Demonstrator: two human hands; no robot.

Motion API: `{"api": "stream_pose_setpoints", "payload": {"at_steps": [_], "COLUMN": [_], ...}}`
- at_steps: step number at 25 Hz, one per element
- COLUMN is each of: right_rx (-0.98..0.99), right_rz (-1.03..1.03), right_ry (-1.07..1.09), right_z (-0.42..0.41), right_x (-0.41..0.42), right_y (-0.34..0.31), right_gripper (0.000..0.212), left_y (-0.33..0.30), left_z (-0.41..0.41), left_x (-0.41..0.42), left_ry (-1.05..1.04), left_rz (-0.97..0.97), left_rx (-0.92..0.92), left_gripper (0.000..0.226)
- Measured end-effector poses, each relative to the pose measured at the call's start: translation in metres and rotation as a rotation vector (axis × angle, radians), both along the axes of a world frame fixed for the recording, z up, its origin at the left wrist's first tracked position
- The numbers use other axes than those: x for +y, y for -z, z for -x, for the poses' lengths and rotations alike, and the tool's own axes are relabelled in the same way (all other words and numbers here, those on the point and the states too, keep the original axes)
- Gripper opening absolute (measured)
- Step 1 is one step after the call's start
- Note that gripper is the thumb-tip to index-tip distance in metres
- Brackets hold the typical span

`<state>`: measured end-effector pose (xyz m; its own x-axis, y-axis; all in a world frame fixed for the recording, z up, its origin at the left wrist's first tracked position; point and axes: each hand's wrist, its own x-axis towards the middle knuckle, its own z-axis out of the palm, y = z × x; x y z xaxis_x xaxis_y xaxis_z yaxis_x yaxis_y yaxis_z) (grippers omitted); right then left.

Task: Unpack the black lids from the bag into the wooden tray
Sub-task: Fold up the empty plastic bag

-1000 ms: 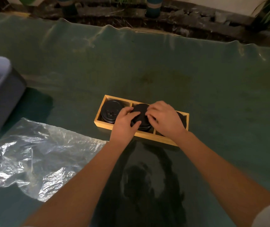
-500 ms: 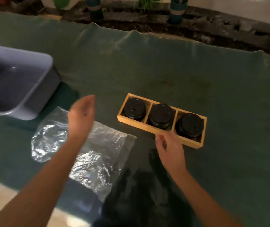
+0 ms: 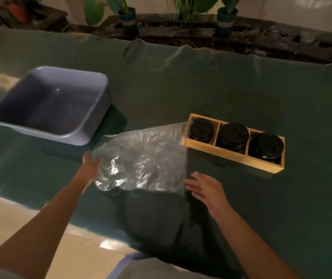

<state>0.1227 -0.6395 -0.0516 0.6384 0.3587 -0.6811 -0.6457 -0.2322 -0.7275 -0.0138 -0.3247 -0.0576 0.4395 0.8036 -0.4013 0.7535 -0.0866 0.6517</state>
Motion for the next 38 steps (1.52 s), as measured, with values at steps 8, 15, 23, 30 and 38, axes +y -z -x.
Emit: {"api": "stream_pose_setpoints", "payload": {"at_steps": [8,15,23,30,38], "right_rx": [-0.205,-0.406,-0.739,-0.814,-1.261], "right_rz": [0.057,-0.059,-0.428,-0.312,0.156], "right_ry": [0.016,0.085,0.101,0.407,0.878], "right_z": [-0.005,-0.008,-0.076,-0.090,-0.070], "right_x": [0.012,-0.013,-0.021,-0.082,-0.086], "right_y": [-0.034,-0.053,-0.175,-0.178,-0.236], "right_gripper": [0.026,0.018,0.022,0.041,0.060], "left_y": [-0.015,-0.018,-0.161,-0.277,-0.321], "left_z": [-0.003,-0.009,-0.133,-0.156,-0.159], "left_x": [-0.029,-0.079,-0.068,-0.051,-0.059], "left_ry": [-0.064,-0.055,-0.017,0.240,0.606], "left_rz": [0.355,0.777,0.841,0.230,-0.106], "left_rx": [-0.402,-0.286,-0.971,-1.053,-1.059], "left_gripper": [0.070,0.028,0.023,0.030,0.028]}}
